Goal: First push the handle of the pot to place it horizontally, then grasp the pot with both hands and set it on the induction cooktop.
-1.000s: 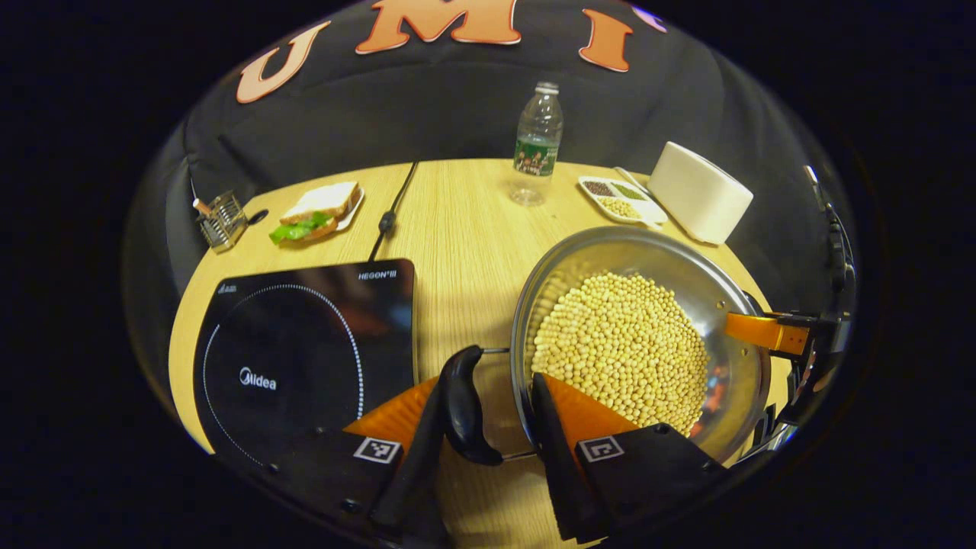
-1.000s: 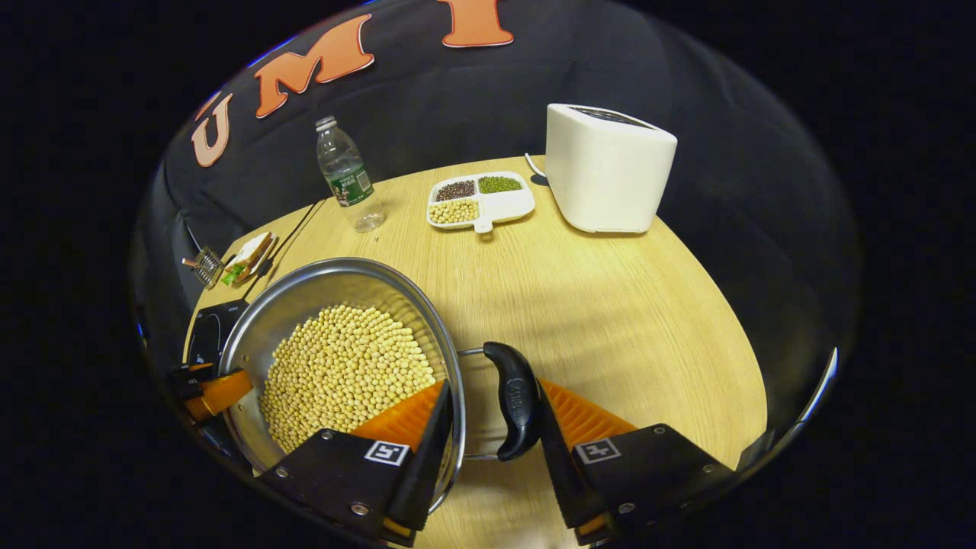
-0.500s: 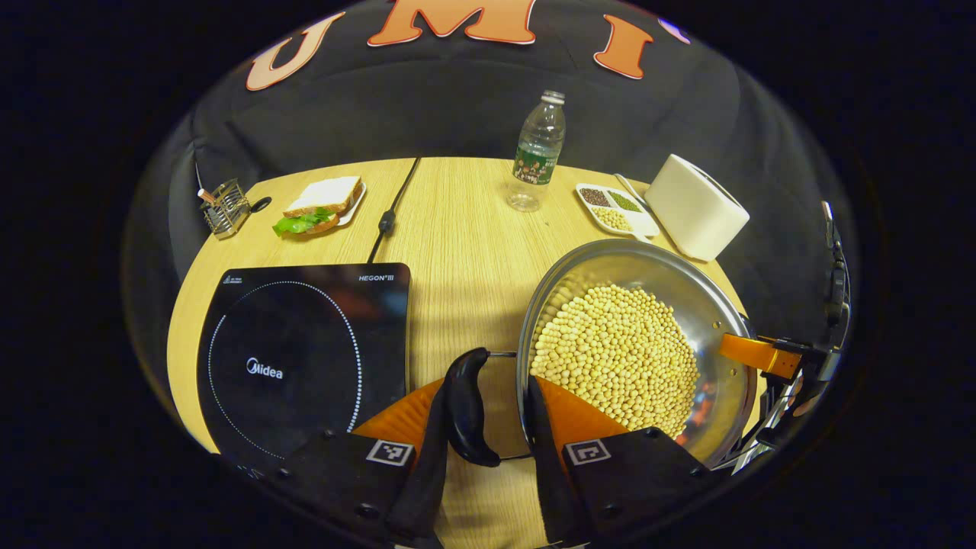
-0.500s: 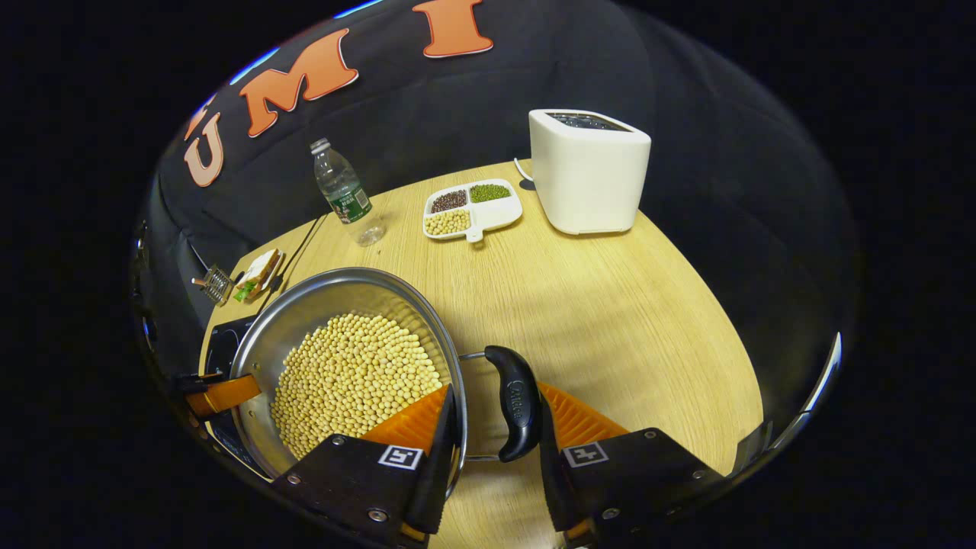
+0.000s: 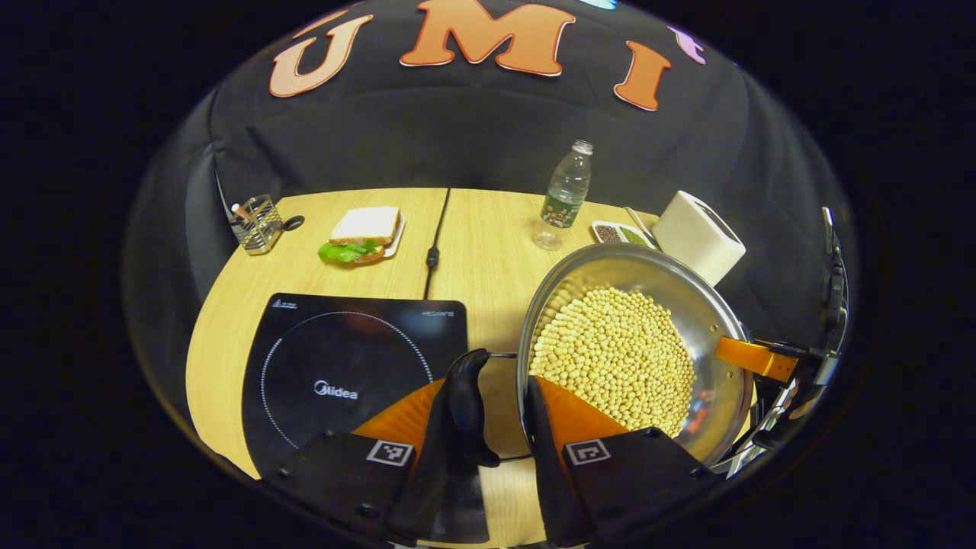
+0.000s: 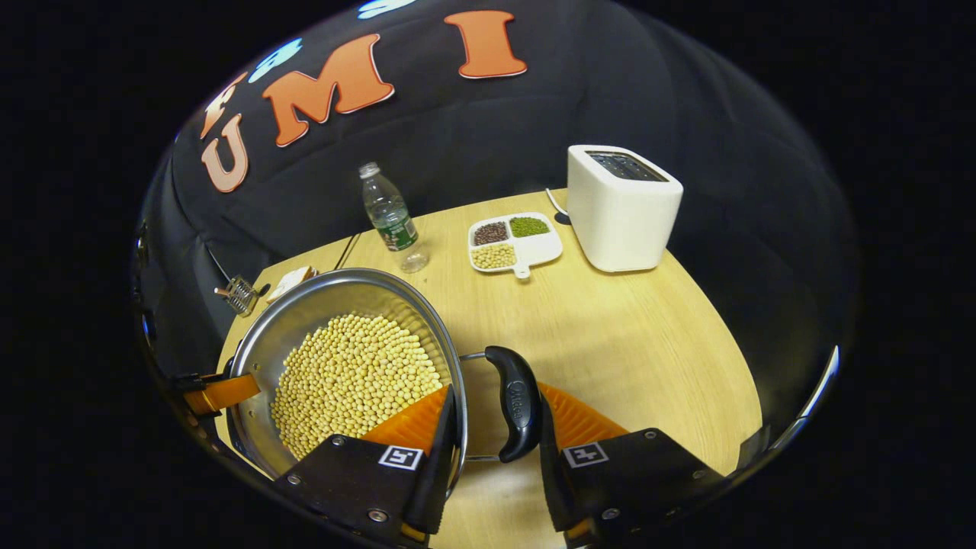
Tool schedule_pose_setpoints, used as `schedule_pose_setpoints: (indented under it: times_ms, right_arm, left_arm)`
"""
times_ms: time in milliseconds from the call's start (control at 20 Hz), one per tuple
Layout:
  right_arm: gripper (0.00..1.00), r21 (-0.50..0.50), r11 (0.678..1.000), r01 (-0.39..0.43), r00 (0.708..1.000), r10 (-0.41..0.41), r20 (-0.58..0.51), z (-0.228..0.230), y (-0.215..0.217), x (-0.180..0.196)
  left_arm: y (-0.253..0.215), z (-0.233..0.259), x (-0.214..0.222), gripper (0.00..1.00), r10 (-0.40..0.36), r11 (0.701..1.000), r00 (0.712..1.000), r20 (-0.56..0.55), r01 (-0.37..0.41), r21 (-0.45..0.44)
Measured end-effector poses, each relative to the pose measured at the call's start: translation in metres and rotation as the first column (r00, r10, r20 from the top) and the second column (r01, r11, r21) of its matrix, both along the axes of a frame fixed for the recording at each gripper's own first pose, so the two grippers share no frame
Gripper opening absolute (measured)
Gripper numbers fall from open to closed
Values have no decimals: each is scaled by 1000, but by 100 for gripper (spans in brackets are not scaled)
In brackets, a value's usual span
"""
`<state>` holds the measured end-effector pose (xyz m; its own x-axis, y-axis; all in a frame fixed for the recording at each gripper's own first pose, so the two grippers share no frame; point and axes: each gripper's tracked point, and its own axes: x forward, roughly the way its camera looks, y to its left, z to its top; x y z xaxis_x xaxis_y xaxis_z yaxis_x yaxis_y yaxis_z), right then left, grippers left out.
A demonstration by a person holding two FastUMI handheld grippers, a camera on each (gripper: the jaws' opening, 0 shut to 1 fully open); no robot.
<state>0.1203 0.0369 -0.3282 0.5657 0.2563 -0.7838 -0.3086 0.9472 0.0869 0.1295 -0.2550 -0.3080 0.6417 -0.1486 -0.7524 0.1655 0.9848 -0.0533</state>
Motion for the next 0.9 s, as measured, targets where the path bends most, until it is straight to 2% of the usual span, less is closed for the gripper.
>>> schedule_pose_setpoints:
  times_ms: [50, 100, 150, 200, 900]
  right_arm:
    - [52, -1, 1000, -5, 1000, 5, -2, 2, 13, -5]
    - [58, -2, 1000, -6, 1000, 6, -5, 3, 25, -10]
    - [53, 0, 1000, -3, 1000, 3, -6, 4, 37, -15]
    - [53, 1, 1000, 1, 1000, -1, -5, 5, 47, -19]
    - [53, -3, 1000, -1, 1000, 1, -6, 11, 189, -91]
  left_arm:
    - [10, 2, -3, 58, 5, 1000, 1000, 1, -5, -2]
    - [22, 5, -4, 59, 8, 1000, 1000, 2, -8, -3]
    - [33, 9, -3, 58, 8, 1000, 1000, 4, -8, -6]
    - [43, 11, -2, 58, 5, 1000, 1000, 8, -5, -6]
    - [205, 29, 9, 59, 16, 1000, 1000, 7, -15, -20]
